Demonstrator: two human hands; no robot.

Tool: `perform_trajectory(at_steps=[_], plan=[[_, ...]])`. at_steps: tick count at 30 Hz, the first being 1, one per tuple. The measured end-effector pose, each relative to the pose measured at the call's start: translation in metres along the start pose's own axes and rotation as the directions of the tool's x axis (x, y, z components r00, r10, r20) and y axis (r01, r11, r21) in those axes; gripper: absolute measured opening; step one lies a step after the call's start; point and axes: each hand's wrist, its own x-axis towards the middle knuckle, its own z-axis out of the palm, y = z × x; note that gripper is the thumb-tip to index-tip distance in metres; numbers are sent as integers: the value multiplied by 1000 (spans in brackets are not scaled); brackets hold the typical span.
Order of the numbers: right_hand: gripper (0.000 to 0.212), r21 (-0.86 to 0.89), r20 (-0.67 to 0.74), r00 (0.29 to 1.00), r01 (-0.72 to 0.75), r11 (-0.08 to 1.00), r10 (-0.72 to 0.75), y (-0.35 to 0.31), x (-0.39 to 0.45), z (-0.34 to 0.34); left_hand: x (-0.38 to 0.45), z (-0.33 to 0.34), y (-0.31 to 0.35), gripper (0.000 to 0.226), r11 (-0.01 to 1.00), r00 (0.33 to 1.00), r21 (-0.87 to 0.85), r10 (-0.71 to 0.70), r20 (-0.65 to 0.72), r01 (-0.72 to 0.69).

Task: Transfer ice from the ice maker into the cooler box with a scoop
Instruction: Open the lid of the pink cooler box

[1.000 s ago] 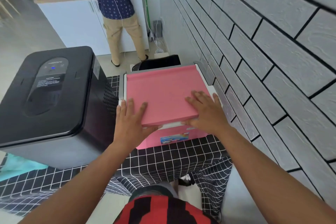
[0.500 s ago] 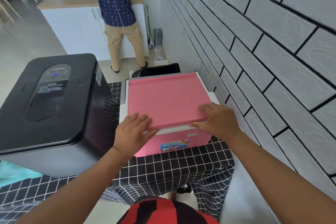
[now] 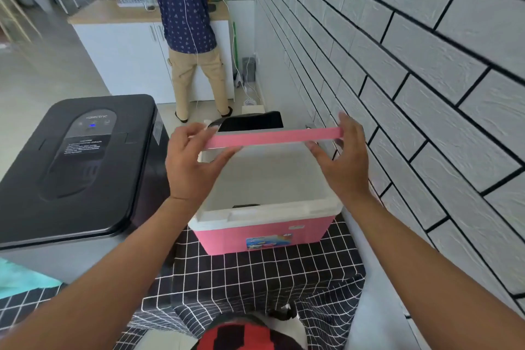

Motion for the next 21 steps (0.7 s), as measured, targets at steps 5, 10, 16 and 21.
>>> perform_trajectory(at_steps=[5, 10, 16, 21], plan=[[104, 236, -28, 971, -224, 946, 237, -13, 16, 30, 16, 30, 11, 80, 923, 934, -191, -352, -65, 335], [109, 200, -45, 974, -207, 958, 220, -3, 47, 50, 21, 64, 11, 87, 908, 910, -157, -405, -86, 389], [118, 22, -71, 976, -206, 978, 207, 13, 73, 87, 45, 91, -28, 103, 948, 948, -39, -317, -19, 316], [120, -23, -3, 983, -184, 983, 184, 33, 90, 109, 41, 118, -57, 111, 949, 948, 71, -313, 64, 308]])
